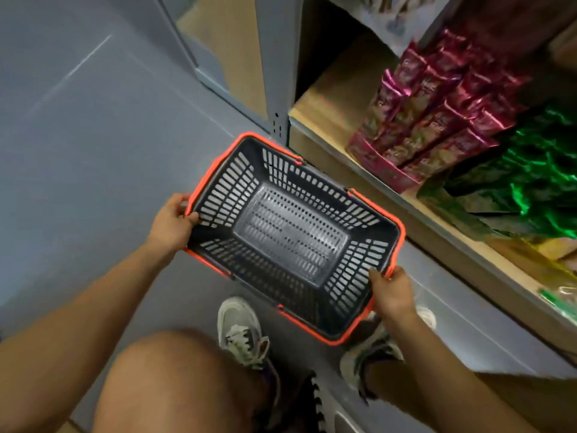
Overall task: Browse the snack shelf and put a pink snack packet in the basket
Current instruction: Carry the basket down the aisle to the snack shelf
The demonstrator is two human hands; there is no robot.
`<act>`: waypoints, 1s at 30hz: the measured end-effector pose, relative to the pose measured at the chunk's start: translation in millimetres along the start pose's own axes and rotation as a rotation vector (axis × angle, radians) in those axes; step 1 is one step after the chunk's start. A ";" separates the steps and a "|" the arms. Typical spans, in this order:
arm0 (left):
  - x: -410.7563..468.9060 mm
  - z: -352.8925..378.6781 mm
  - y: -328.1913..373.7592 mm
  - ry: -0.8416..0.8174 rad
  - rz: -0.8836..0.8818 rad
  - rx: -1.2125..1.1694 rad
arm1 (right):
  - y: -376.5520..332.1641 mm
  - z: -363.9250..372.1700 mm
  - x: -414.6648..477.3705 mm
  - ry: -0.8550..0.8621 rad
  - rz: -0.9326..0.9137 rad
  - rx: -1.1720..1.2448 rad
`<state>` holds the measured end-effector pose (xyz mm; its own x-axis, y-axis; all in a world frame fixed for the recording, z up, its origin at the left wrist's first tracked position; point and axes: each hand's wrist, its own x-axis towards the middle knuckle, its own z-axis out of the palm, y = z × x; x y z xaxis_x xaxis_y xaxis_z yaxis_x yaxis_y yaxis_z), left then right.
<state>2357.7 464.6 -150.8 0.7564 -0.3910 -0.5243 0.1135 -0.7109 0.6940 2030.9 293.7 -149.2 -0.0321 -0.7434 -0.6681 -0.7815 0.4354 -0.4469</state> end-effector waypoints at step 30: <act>-3.6 37.6 -24.4 0.042 -0.026 -0.126 | 44.5 -11.3 38.3 -0.082 -0.073 0.400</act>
<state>2328.0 461.3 -184.3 0.7783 -0.3465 -0.5236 0.2113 -0.6407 0.7382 1987.9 278.9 -188.0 0.0767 -0.7436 -0.6642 -0.4753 0.5584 -0.6800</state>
